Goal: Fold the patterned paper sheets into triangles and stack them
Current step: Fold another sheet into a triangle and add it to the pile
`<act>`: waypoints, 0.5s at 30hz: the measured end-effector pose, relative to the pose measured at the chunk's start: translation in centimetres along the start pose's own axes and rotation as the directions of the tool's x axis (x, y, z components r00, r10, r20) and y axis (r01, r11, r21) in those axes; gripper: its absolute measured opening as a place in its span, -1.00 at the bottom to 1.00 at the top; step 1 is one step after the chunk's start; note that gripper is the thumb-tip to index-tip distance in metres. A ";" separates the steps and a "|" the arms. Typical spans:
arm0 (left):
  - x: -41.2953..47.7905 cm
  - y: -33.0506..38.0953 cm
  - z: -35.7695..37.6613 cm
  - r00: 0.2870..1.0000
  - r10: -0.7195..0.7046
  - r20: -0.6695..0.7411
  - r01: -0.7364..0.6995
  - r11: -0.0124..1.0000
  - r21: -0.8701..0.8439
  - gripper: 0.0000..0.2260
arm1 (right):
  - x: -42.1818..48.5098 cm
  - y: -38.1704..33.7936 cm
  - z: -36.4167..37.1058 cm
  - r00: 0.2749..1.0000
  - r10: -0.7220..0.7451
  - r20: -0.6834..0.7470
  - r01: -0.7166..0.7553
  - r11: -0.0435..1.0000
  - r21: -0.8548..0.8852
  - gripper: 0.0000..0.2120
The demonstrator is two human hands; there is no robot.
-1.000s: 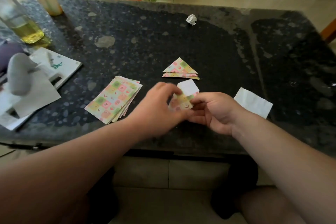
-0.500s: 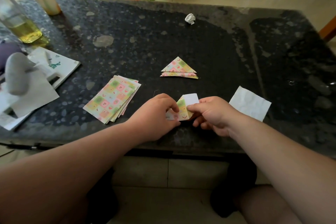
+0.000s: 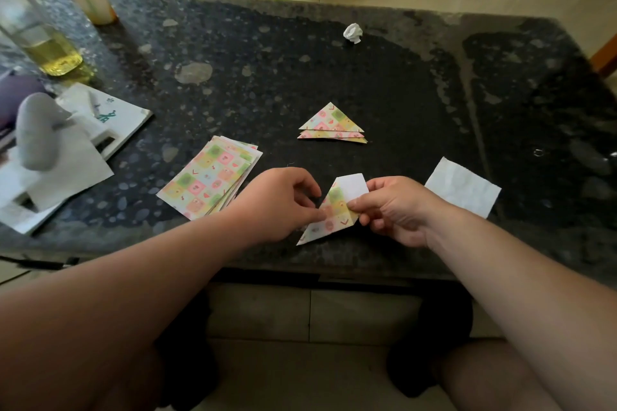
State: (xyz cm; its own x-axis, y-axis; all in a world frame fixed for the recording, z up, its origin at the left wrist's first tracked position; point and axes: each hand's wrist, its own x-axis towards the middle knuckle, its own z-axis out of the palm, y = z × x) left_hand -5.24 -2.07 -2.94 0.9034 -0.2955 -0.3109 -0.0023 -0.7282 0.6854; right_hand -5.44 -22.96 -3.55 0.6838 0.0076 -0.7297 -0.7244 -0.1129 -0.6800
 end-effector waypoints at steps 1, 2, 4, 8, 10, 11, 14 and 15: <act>-0.1 0.1 0.0 1.000 0.000 0.019 0.000 1.000 -0.002 -0.70 | -0.1 0.0 0.0 1.000 0.007 0.023 -0.008 0.999 0.036 -0.86; -0.1 0.2 0.0 0.999 0.007 0.040 -0.008 1.000 0.007 -0.63 | -0.1 0.0 0.1 0.999 0.012 0.041 -0.014 0.998 0.066 -0.84; -0.5 0.5 0.2 0.995 0.040 0.088 -0.043 0.998 0.039 -0.42 | -0.2 0.0 0.2 0.998 0.015 0.061 -0.022 0.993 0.113 -0.83; -0.7 0.7 1.0 0.987 0.091 0.133 -0.103 0.991 0.082 -0.10 | -0.4 0.0 0.2 0.998 0.022 0.056 -0.030 0.989 0.147 -0.83; -0.7 0.6 1.2 0.986 0.114 0.121 -0.126 0.987 0.102 -0.05 | -0.4 0.0 0.2 0.999 0.007 0.054 -0.014 0.991 0.133 -0.83; -0.7 0.5 1.3 0.985 0.131 0.116 -0.145 0.982 0.119 -0.06 | -0.4 0.0 0.2 0.998 -0.003 0.057 -0.004 0.993 0.119 -0.82; -0.7 0.5 1.3 0.980 0.176 0.096 -0.189 0.969 0.157 -0.14 | -0.3 0.1 0.3 0.996 -0.015 0.083 0.009 0.997 0.074 -0.79; -0.6 0.5 1.2 0.979 0.181 0.094 -0.194 0.967 0.166 -0.15 | -0.4 0.1 0.3 0.996 -0.014 0.087 0.009 0.998 0.065 -0.78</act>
State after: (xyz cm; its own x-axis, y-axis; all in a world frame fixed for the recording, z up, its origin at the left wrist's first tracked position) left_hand -6.33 -3.00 -3.16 0.8439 -0.4789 -0.2421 -0.2493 -0.7494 0.6135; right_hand -5.80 -22.65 -3.40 0.6838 0.0955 -0.7233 -0.7227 -0.0480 -0.6895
